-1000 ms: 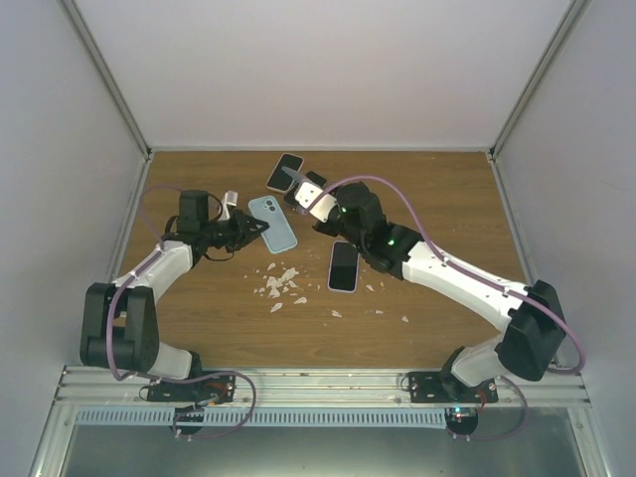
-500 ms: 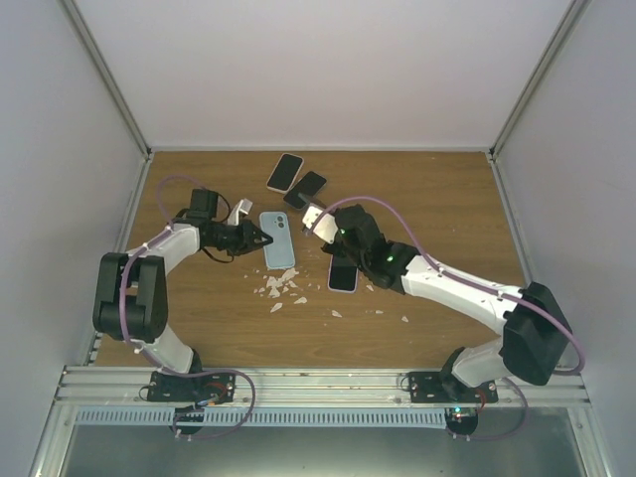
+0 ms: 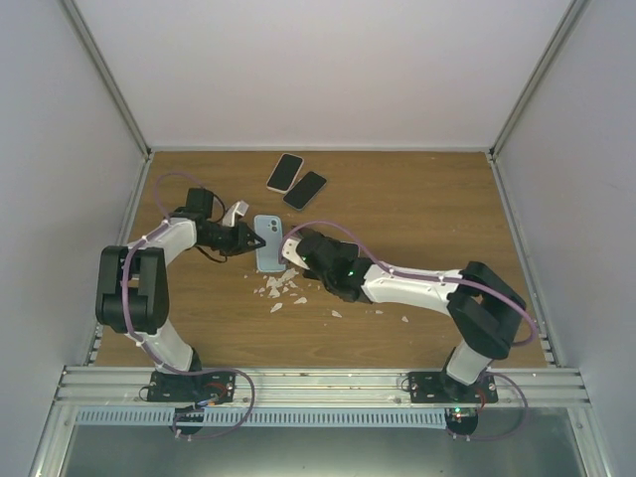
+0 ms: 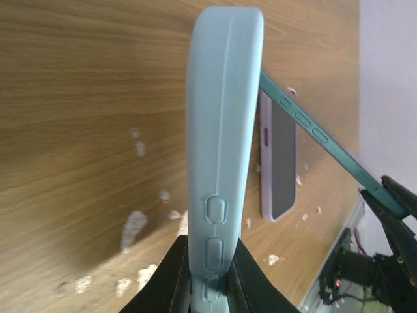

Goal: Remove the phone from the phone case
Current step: Place the phone at the center of the board.

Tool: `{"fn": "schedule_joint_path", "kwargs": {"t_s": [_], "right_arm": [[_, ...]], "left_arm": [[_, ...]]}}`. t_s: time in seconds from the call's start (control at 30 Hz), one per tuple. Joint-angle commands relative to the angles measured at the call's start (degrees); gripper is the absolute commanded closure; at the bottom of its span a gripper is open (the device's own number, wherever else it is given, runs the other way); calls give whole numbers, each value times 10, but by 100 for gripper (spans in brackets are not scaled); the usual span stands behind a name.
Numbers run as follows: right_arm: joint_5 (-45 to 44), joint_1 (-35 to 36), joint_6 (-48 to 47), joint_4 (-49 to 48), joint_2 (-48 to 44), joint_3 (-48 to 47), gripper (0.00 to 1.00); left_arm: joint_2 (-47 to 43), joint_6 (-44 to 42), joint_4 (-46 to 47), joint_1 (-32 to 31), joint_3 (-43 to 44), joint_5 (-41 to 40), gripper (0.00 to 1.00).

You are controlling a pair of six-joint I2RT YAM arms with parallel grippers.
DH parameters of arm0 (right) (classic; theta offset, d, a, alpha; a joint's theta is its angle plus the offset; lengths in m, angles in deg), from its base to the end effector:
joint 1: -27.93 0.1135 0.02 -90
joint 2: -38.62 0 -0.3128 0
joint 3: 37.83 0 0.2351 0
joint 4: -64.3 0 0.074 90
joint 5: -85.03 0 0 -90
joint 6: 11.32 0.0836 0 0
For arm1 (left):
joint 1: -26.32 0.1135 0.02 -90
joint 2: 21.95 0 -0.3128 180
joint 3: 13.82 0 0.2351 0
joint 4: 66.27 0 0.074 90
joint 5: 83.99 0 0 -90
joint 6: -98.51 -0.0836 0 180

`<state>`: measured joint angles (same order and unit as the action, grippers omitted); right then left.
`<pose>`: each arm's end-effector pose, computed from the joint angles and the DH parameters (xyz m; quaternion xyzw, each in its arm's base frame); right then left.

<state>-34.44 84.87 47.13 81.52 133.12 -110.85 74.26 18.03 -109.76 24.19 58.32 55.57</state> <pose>0.2406 0.2943 0.2475 -0.5294 0.7014 -0.1317 0.4588 0.3149 -0.0754 0.2101 0.0240 0.8940 -0.4269 0.1340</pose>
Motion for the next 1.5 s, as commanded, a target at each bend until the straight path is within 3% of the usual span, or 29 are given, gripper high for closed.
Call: {"fn": "schedule_joint_path", "kwargs": {"t_s": [0.0,0.33,0.67,1.03,1.1,1.17,1.47], "right_arm": [[-62,16,-2,-57,33,-36,99],[-109,28,-19,-53,139,-102,100],[-138,56,-13,-36,174,-107,98],[-136,76,8,-8,204,-120,83],[-129,78,12,1,203,-122,70],[-122,82,17,8,201,-123,65],[-100,88,30,25,196,-129,62]], "left_arm": [[-1,-13,-10,39,21,-51,100],[-5,7,5,73,3,-59,100],[4,11,12,74,-2,-57,100],[-6,16,18,74,-12,-63,100],[-5,16,18,74,-10,-67,100],[-3,16,17,74,-9,-69,100],[-7,17,19,74,-15,-75,100]]}}
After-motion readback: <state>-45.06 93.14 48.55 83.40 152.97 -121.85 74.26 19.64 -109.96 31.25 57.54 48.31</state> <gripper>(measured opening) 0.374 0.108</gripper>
